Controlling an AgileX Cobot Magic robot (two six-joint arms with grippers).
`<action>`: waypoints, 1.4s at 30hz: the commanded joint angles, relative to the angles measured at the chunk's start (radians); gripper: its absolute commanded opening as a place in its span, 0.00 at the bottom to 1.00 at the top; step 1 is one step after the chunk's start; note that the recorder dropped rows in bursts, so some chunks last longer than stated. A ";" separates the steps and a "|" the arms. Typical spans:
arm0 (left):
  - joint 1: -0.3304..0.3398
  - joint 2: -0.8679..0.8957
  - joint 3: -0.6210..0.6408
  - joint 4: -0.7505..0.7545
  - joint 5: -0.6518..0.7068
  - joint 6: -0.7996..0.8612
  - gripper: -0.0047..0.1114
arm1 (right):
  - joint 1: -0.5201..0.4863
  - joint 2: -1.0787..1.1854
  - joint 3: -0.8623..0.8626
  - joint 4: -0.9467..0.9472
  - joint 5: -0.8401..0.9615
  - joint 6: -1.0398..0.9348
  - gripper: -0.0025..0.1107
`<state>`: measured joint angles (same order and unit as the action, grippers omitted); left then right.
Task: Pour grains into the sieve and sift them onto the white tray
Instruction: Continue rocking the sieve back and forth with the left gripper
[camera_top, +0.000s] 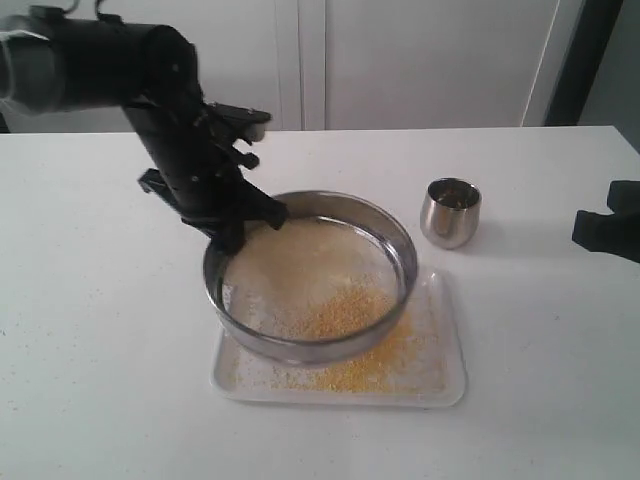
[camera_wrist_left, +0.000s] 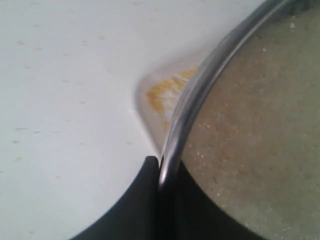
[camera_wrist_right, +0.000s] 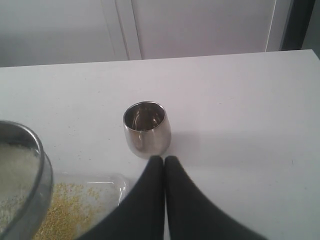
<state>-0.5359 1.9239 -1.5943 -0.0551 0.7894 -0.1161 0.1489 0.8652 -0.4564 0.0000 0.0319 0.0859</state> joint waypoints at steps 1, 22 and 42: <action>-0.104 0.002 0.000 -0.090 -0.124 -0.013 0.04 | 0.001 -0.005 0.003 0.000 -0.003 -0.004 0.02; -0.052 -0.005 0.000 -0.129 -0.074 0.015 0.04 | 0.001 -0.005 0.003 0.000 -0.003 -0.004 0.02; -0.038 -0.019 0.000 -0.006 0.022 -0.017 0.04 | 0.001 -0.005 0.003 0.000 -0.003 -0.004 0.02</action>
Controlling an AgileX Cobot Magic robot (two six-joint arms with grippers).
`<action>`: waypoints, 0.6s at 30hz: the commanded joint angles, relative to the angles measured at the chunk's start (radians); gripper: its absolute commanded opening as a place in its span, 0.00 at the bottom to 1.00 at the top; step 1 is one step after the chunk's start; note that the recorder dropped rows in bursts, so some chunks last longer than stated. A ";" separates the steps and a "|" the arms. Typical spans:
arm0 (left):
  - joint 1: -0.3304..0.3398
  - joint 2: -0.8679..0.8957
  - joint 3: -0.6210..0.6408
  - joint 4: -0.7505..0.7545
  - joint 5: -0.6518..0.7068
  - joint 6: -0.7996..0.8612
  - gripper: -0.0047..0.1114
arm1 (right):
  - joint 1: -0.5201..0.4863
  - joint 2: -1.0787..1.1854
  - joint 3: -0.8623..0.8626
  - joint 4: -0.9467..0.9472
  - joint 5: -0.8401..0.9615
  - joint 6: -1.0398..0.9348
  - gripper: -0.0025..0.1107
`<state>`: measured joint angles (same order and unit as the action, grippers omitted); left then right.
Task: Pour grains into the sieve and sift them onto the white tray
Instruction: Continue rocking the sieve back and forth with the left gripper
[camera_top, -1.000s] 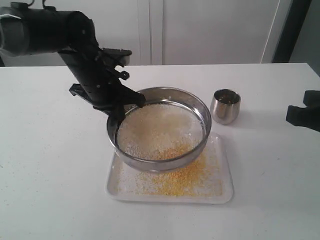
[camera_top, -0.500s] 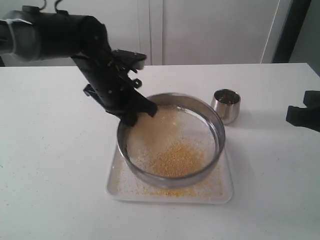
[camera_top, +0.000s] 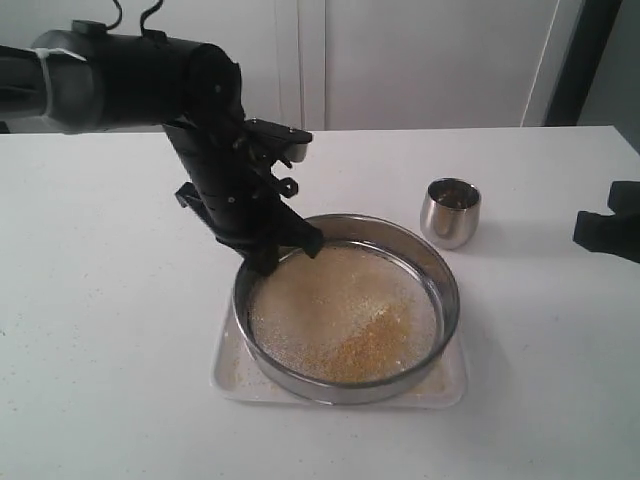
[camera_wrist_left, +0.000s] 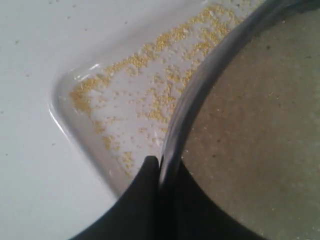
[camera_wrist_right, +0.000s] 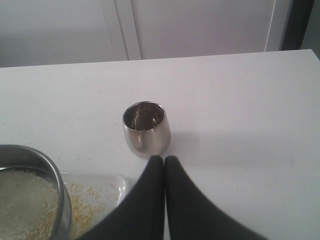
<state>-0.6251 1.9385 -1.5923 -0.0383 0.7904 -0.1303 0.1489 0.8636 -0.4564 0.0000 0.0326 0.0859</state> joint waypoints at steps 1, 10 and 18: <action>0.039 -0.036 -0.002 -0.024 0.017 0.017 0.04 | 0.001 -0.003 0.003 0.000 -0.004 -0.004 0.02; 0.014 -0.043 -0.002 0.057 -0.030 0.072 0.04 | 0.001 -0.003 0.003 0.000 -0.004 -0.004 0.02; 0.014 -0.043 -0.002 0.102 -0.078 0.038 0.04 | 0.001 -0.003 0.003 0.000 -0.004 -0.004 0.02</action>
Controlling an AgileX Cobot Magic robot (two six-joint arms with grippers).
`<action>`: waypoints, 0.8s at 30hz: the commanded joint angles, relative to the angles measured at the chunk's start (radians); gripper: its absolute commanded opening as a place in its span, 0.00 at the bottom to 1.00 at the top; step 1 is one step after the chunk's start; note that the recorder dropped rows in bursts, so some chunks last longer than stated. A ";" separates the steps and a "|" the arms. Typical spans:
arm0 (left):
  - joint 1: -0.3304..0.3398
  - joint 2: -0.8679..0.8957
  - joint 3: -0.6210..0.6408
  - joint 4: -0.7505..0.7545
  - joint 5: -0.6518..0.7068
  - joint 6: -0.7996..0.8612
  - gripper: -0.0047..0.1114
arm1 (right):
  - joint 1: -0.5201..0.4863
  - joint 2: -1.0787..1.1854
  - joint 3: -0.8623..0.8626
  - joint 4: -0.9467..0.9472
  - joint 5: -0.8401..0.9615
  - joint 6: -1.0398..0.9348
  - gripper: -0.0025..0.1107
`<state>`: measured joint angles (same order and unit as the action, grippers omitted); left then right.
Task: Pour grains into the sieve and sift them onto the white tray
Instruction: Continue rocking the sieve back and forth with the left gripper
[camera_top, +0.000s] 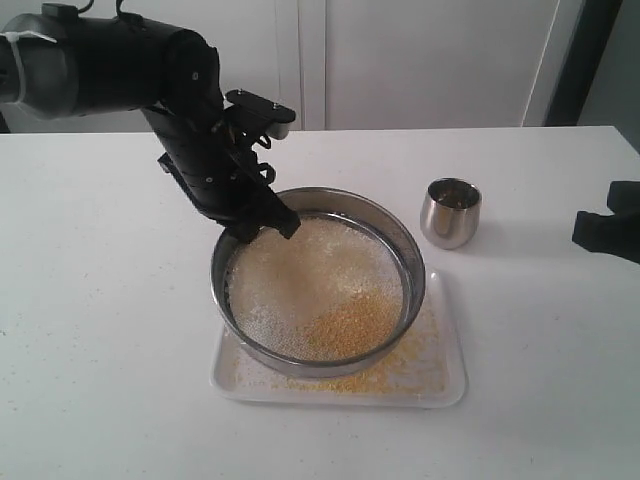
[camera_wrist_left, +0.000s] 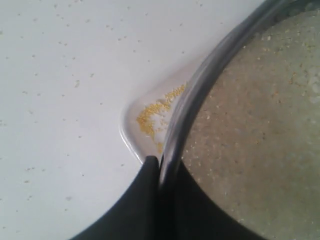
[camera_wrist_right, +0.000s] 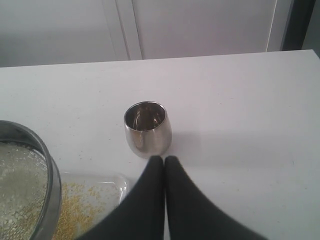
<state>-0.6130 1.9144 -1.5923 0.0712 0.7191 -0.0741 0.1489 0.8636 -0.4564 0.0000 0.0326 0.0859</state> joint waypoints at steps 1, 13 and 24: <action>0.001 -0.019 -0.002 -0.014 0.004 -0.018 0.04 | 0.001 -0.003 0.003 0.000 -0.004 -0.004 0.02; 0.008 -0.036 -0.031 -0.107 -0.017 -0.110 0.04 | 0.001 -0.003 0.003 0.000 -0.004 -0.004 0.02; 0.004 -0.018 -0.023 -0.077 -0.029 -0.190 0.04 | 0.001 -0.006 0.003 0.000 -0.013 -0.004 0.02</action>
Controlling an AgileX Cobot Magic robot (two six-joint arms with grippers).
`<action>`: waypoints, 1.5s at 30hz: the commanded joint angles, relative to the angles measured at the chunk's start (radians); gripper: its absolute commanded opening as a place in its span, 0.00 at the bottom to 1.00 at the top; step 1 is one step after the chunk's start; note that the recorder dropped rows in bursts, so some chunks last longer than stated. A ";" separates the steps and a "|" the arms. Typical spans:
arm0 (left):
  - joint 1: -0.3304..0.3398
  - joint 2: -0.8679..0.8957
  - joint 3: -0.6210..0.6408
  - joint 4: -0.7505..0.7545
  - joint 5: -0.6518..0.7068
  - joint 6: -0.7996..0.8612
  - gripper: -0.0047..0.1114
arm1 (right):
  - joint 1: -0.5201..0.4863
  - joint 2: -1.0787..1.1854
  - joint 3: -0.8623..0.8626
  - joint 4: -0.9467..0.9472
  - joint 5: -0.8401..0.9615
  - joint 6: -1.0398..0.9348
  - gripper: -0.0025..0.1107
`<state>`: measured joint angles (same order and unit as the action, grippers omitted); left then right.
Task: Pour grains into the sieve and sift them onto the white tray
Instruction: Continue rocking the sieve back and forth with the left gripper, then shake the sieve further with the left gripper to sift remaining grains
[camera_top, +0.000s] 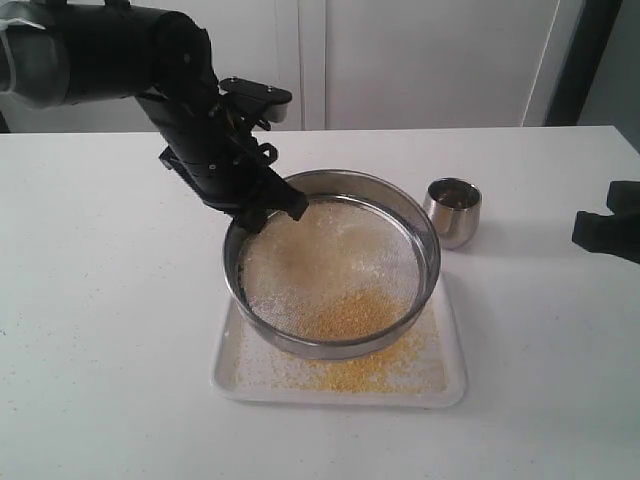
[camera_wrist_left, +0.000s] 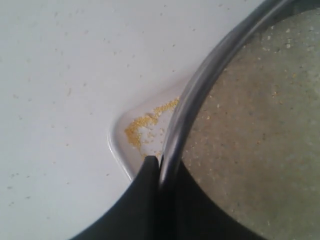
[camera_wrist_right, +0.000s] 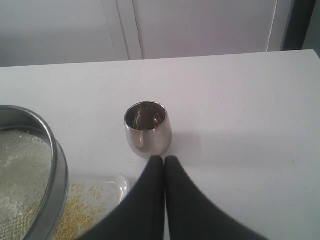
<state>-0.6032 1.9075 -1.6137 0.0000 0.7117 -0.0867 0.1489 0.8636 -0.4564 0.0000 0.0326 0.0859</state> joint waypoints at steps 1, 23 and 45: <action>-0.003 -0.015 -0.004 -0.031 -0.011 -0.206 0.04 | 0.001 -0.006 0.003 0.000 -0.009 -0.004 0.02; 0.009 -0.033 -0.023 -0.051 0.041 0.014 0.04 | 0.001 -0.006 0.003 0.000 -0.011 -0.004 0.02; 0.103 -0.012 -0.029 -0.062 0.159 -0.113 0.04 | 0.001 -0.006 0.003 0.000 -0.011 -0.004 0.02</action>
<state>-0.5792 1.9077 -1.6337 -0.0259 0.8321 -0.1425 0.1489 0.8636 -0.4564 0.0000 0.0283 0.0859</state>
